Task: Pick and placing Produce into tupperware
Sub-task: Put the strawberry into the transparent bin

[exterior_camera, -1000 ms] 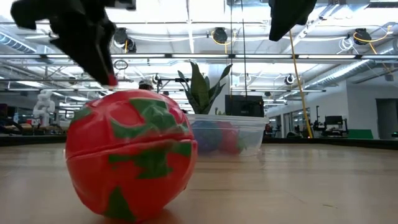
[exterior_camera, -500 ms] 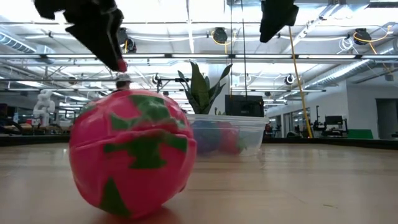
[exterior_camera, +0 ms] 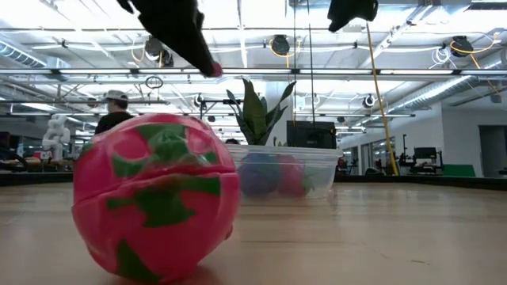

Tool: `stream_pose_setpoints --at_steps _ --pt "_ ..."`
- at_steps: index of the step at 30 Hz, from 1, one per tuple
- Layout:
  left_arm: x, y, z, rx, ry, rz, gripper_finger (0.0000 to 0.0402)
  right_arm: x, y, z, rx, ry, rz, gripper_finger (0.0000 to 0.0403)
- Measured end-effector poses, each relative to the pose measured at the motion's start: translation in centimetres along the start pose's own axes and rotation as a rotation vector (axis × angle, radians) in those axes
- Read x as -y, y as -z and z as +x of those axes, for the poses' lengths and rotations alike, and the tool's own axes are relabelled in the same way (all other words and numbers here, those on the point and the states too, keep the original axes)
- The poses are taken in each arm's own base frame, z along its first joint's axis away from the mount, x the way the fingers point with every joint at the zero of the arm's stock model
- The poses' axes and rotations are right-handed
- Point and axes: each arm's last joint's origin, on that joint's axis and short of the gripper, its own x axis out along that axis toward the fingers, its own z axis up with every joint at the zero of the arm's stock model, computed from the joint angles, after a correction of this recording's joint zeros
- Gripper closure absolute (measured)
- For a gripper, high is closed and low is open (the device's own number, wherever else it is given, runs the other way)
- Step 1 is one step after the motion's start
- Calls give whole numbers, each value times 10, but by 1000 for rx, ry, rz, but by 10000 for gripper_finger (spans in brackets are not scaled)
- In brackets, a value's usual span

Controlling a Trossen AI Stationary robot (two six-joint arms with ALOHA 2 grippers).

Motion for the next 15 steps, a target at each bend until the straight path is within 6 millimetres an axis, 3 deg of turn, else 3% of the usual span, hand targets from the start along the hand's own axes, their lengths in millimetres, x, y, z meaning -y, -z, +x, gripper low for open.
stream_pose_setpoints --at_steps 6,15 --pt "-1 -4 21 -11 36 -1 289 12 0 -10 8 16 11 282" --pt "0 -3 62 -64 81 0 289 13 2 -9 -13 27 1 282"
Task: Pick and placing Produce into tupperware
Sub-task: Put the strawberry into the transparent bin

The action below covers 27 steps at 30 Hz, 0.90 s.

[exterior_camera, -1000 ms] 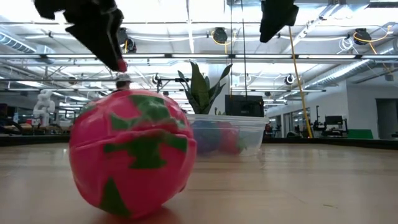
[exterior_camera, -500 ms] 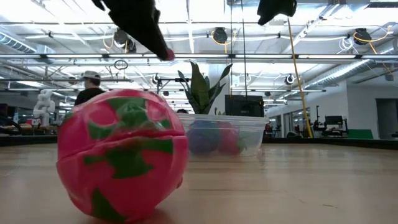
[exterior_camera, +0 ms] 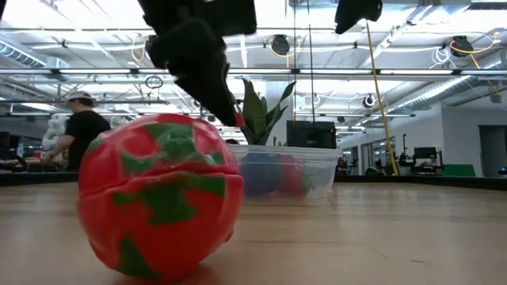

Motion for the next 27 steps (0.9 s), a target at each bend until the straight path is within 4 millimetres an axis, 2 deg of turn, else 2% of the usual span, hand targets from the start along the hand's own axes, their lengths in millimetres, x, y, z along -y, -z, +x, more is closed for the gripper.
stream_pose_setpoints --at_steps 8,27 --pt "-2 4 28 -60 44 -20 289 0 1 0 -6 3 -2 282" --pt "-16 4 37 -78 47 -81 288 0 1 0 -6 2 -6 282"
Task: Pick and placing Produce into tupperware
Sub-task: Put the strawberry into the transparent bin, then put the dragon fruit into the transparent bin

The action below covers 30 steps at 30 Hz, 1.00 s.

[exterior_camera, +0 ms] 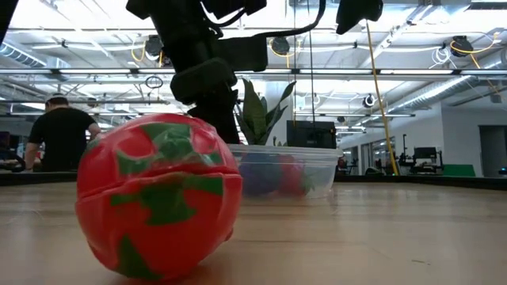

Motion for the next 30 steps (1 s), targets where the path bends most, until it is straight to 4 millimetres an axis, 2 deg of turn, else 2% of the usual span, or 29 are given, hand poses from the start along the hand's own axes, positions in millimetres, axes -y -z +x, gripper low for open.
stream_pose_setpoints --at_steps 5,15,22,25,30 --pt "0 0 0 -1 1 5 284 0 0 0 0 0 -9 282" --pt "0 0 0 -1 3 4 207 0 0 0 0 -1 -11 282" --pt "-1 0 -2 4 -18 65 189 0 0 0 0 -1 -11 282" --pt "-7 -2 -19 13 -73 95 188 0 0 0 0 -1 -11 282" --pt "-22 -9 -79 48 -128 51 188 0 0 0 1 -1 -11 282"
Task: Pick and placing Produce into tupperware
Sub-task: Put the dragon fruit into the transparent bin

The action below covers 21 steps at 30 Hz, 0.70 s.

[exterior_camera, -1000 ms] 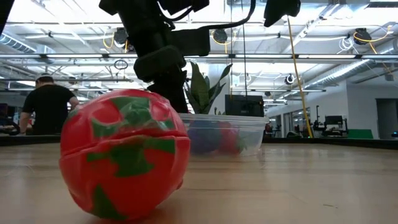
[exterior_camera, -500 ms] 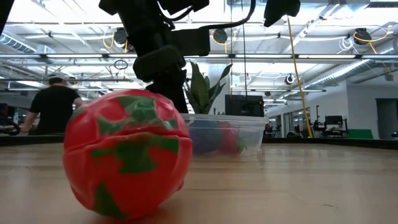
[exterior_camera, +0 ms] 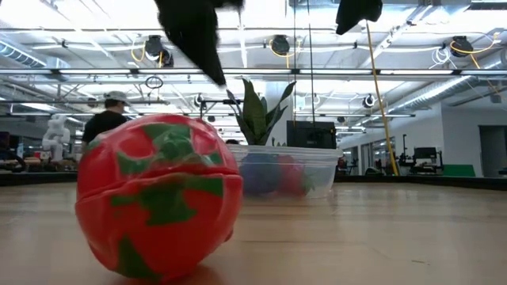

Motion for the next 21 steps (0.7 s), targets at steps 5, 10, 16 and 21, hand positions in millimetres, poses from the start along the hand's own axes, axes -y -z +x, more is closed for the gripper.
stream_pose_setpoints --at_steps 5,10,16,21 --pt "12 3 -56 96 152 -64 188 0 -1 0 6 -3 -3 282" --pt "67 11 -78 164 264 3 188 0 -1 0 6 -3 -11 282" --pt "121 14 -87 276 381 48 188 -1 -1 0 7 -9 -3 282" --pt "149 12 -74 283 512 -11 188 -2 -3 0 26 -21 25 282"
